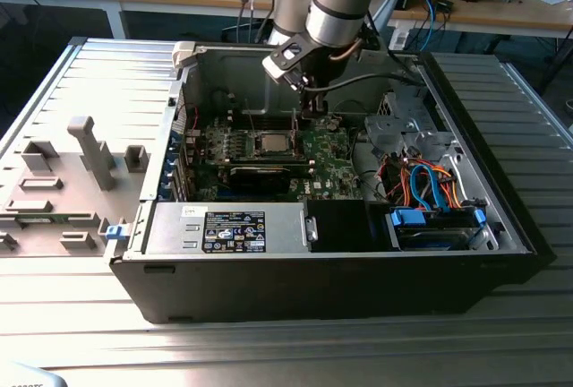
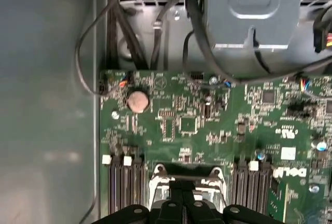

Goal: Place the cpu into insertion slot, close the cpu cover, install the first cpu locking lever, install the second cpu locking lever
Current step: 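Close the cpu cover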

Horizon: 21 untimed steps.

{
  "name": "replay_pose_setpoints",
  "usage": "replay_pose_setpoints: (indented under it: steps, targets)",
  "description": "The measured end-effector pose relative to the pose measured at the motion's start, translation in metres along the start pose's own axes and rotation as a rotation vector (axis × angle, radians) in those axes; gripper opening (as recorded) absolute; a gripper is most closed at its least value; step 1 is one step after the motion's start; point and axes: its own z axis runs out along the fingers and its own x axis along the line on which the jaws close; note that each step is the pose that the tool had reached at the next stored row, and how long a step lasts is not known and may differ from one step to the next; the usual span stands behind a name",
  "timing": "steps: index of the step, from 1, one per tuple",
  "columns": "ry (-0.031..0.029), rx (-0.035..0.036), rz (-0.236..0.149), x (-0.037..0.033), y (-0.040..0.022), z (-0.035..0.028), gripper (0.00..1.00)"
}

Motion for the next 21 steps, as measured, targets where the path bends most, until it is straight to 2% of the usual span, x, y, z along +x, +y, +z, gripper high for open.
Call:
replay_pose_setpoints:
  steps: [4,6,10,12,13,15,16,17,18,19,21]
  targets:
    - [0.0113,0.0001,-0.012,0.0002,-0.0111,0.0055,0.11]
    - [0.0192,0.0004,-0.022,0.0002,-0.0179,0.0097,0.11]
    - [0.0278,0.0008,-0.035,0.0002,-0.0278,0.0161,0.11]
    - [0.0308,0.0014,-0.047,0.0000,-0.0339,0.0216,0.11]
    - [0.0298,0.0023,-0.058,-0.0005,-0.0366,0.0241,0.11]
    - [0.0270,0.0035,-0.070,-0.0006,-0.0377,0.0251,0.11]
    - [0.0230,0.0042,-0.075,-0.0006,-0.0379,0.0252,0.11]
    - [0.0154,0.0050,-0.080,-0.0006,-0.0382,0.0254,0.11]
    - [0.0022,0.0064,-0.087,-0.0006,-0.0389,0.0257,0.11]
    - [-0.0038,0.0073,-0.092,-0.0006,-0.0399,0.0264,0.11]
    - [-0.0057,0.0071,-0.092,-0.0006,-0.0444,0.0280,0.11]
